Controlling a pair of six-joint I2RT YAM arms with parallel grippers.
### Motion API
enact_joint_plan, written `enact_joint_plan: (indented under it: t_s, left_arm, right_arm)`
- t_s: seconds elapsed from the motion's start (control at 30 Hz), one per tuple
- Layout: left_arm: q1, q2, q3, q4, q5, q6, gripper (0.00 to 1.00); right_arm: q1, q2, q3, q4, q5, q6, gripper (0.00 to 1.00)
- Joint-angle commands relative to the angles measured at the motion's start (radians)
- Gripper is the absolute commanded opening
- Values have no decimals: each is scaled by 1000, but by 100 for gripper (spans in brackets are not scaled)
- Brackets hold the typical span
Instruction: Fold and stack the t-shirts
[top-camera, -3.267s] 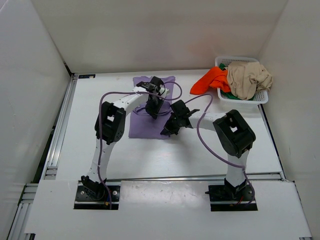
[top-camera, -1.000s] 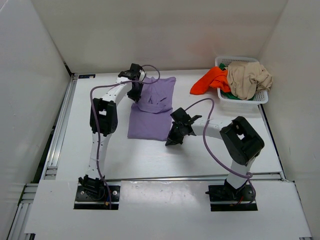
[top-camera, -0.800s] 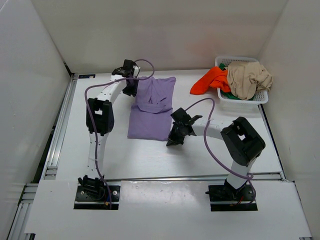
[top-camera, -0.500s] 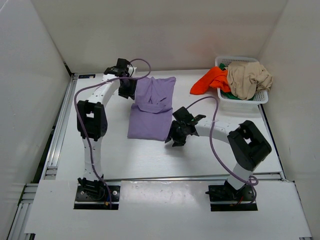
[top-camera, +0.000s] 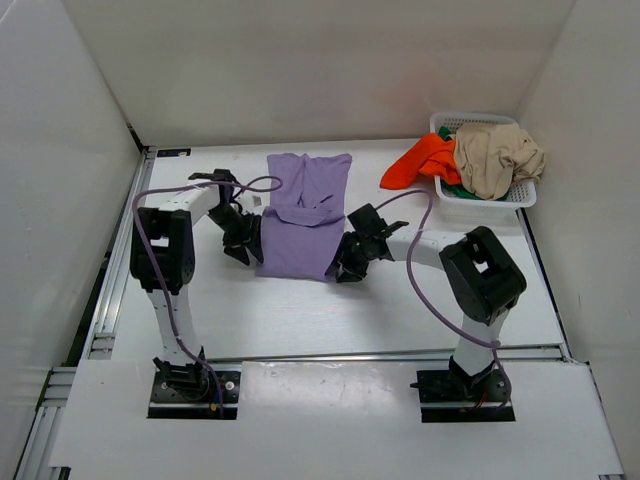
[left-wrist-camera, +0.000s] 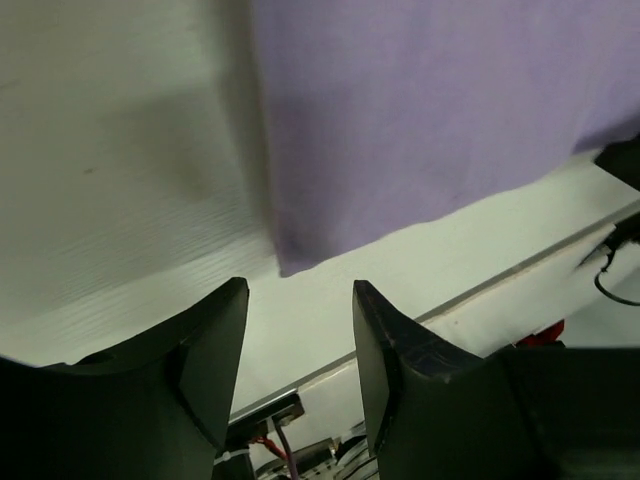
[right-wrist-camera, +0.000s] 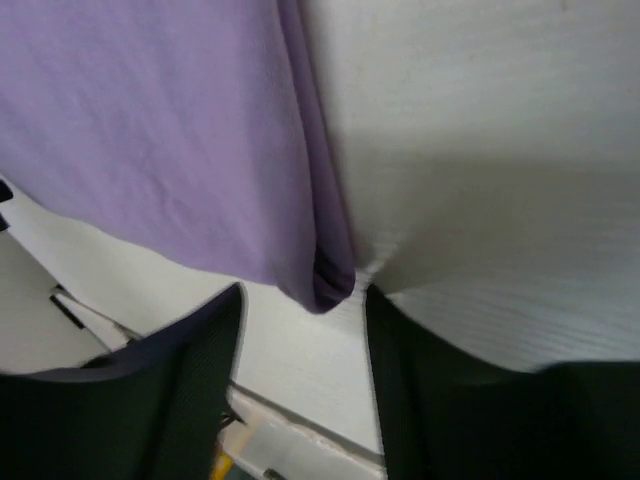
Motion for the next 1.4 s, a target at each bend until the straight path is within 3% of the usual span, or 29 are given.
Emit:
enact_joint_plan:
  t_s: [0.0, 0.17, 0.2, 0.27, 0.3, 0.37, 0.47, 0.67, 0.9, 0.97, 1.03, 1.17, 1.2, 1.23, 1.27, 1.37]
  left_arm:
    - [-14, -29, -20, 50, 105, 1, 57]
    - [-34, -9, -61, 73, 116, 1, 55]
    - [-34, 0, -78, 73, 116, 1, 48]
    - [-34, 13, -91, 98, 105, 1, 36]
    - [-43, 13, -100, 98, 93, 1, 23]
    - [-43, 25, -100, 122, 70, 1, 10]
    - [-43, 34, -100, 122, 27, 1, 10]
    - [-43, -119, -244, 122, -85, 1, 10]
    - [-182, -358, -426, -26, -173, 1, 10]
    - [-239, -403, -469, -65, -199, 1, 31]
    - [-299, -478, -480, -106, -261, 1, 43]
    - [-451, -614, -419, -102, -468, 1, 50]
    - [-495, -633, -393, -85, -520, 1, 56]
    - [-543, -644, -364, -65, -630, 1, 58]
    - [-628, -644, -306, -13, -681, 1, 60]
    - [-733, -576, -224, 76, -808, 1, 63]
  right_arm:
    - [7, 35, 5, -3, 9, 25, 47]
    - [7, 46, 14, 7, 0, 25, 17]
    - [7, 46, 14, 7, 0, 25, 9]
    - [7, 37, -6, 7, 10, 25, 3]
    - [7, 37, -6, 7, 20, 25, 0]
    - [7, 27, -17, 7, 20, 25, 0]
    - [7, 17, -28, 7, 20, 25, 0]
    - [7, -127, -144, -50, 29, -37, 0]
    - [65, -351, -314, -156, 4, -142, 0]
    - [83, -420, -350, -177, -5, -161, 0]
    - [94, -486, -415, -178, -41, -173, 0]
    - [94, -557, -521, -178, -88, -193, 0]
    - [94, -557, -535, -178, -101, -193, 0]
    - [94, -569, -548, -178, -101, -204, 0]
    - [94, -578, -557, -178, -101, -204, 0]
    - [94, -578, -566, -178, -101, -230, 0]
